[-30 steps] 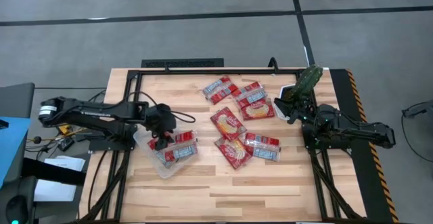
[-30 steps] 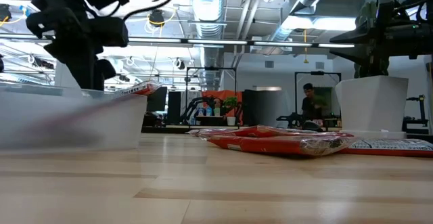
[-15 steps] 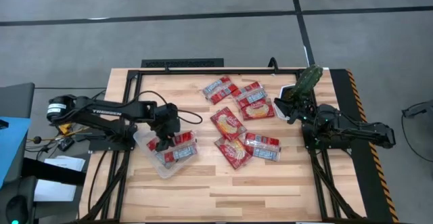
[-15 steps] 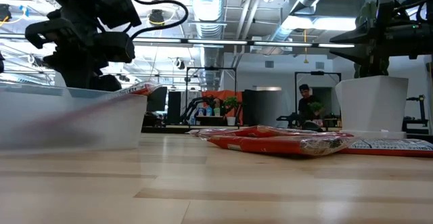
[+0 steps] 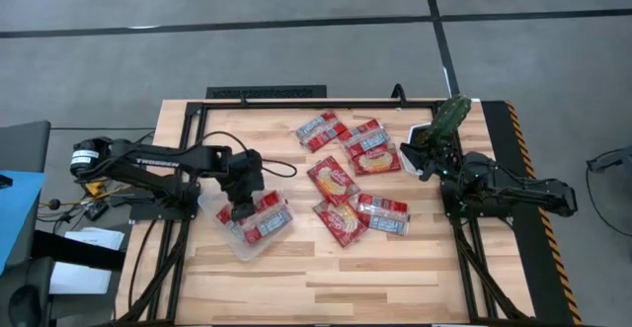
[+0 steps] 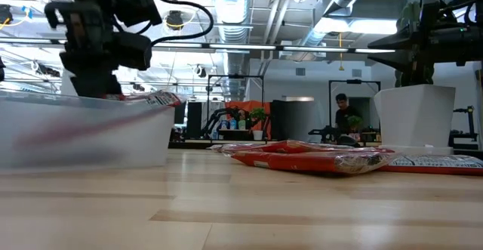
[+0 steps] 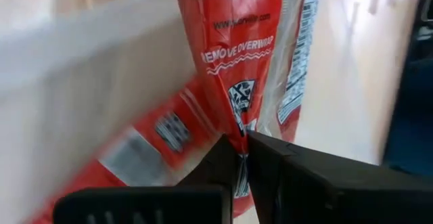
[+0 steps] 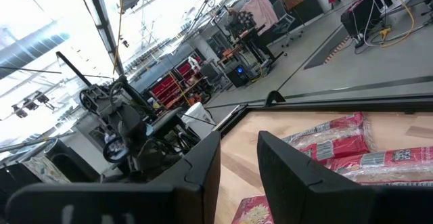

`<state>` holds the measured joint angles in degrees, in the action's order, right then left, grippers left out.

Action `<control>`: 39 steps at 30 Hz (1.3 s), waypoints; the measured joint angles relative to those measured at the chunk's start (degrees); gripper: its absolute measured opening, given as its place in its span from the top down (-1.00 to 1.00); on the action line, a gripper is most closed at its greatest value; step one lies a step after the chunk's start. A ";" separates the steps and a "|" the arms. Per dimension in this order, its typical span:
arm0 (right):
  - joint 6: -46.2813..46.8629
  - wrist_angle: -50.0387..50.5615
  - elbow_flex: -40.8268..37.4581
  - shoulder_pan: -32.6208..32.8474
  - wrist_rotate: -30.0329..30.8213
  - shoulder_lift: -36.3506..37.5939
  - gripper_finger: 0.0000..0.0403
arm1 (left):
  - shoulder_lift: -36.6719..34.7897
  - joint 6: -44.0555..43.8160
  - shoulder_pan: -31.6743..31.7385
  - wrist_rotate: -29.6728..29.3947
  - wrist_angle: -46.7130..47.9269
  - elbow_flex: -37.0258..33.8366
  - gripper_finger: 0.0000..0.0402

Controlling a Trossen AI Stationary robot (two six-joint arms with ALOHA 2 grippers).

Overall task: Sort popcorn bags into baskets
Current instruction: Put the red popcorn bag into the transparent bin

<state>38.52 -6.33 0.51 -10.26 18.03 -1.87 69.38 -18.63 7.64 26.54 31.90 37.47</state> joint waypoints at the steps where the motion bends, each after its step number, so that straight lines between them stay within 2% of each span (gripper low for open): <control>1: 0.00 0.02 0.00 0.00 0.00 0.00 0.39 | 0.00 -2.07 -0.34 0.59 1.73 0.83 0.98; 5: 0.01 0.00 0.00 0.00 0.02 0.00 0.39 | -0.01 -10.51 -2.53 0.65 6.63 3.36 0.98; 12: 0.00 -0.06 0.00 0.00 0.02 0.00 0.39 | -0.02 -25.99 -7.12 0.09 6.89 3.66 0.99; 16: 0.00 -0.04 0.00 0.00 0.02 0.02 0.39 | -0.02 -28.38 -9.22 -0.96 7.06 3.66 0.99; 19: -0.02 -0.04 0.00 0.00 0.02 0.00 0.39 | -0.02 -29.90 -10.53 -5.36 6.97 3.64 0.93; 21: 0.00 -0.04 0.00 0.00 0.02 0.01 0.38 | -0.02 -30.49 -11.02 -7.67 6.56 3.64 0.83; 26: -0.02 -0.04 0.00 0.00 0.02 0.02 0.37 | -0.04 -30.65 -11.02 -6.22 6.14 3.64 0.41; 33: -0.07 0.00 0.00 0.00 0.02 0.02 0.36 | -0.04 -32.10 -9.84 5.17 6.34 4.37 -0.21; 36: -0.07 0.00 0.00 0.00 0.02 0.02 0.37 | -0.04 -30.57 -8.10 7.99 3.37 8.72 -0.34; 39: -0.11 0.00 0.00 0.00 0.02 0.02 0.36 | 0.21 -24.25 -5.89 3.62 1.50 15.24 -0.37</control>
<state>38.41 -6.33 0.51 -10.26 18.04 -1.85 69.59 -42.88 1.75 30.16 33.41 52.70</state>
